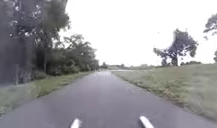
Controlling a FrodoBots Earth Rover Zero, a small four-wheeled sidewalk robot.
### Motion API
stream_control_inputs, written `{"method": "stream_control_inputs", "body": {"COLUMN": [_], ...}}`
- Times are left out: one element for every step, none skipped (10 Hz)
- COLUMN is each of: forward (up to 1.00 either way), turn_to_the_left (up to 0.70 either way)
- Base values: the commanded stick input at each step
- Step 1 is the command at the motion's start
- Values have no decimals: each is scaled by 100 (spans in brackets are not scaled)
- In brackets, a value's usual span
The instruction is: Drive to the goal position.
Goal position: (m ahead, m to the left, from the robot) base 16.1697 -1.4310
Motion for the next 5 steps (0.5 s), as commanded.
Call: {"method": "stream_control_inputs", "body": {"forward": [70, 70, 70, 70, 70], "turn_to_the_left": [0, 0, 0, 0, 0]}}
